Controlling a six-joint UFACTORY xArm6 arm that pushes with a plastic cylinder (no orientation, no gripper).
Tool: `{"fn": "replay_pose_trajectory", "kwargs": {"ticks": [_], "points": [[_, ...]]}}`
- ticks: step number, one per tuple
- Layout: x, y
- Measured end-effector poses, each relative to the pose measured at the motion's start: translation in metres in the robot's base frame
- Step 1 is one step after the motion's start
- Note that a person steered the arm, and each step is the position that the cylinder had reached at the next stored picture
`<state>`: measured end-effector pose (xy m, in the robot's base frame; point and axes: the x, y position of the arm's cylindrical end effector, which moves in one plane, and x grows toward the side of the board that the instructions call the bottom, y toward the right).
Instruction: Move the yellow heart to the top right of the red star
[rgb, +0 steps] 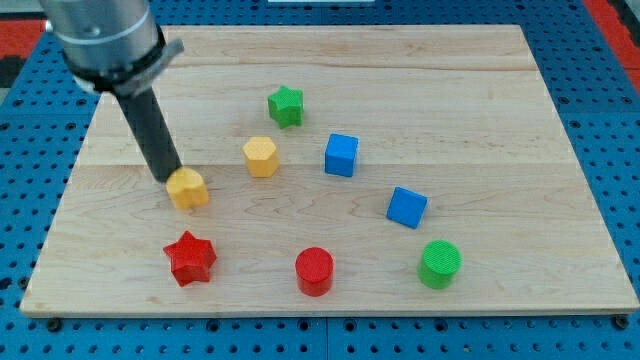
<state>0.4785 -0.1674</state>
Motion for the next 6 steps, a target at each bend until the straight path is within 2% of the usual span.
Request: {"fn": "replay_pose_trajectory", "kwargs": {"ticks": [1,3,4,6], "points": [[0.014,0.001],[0.006,0.004],[0.006,0.056],[0.018,0.121]]}}
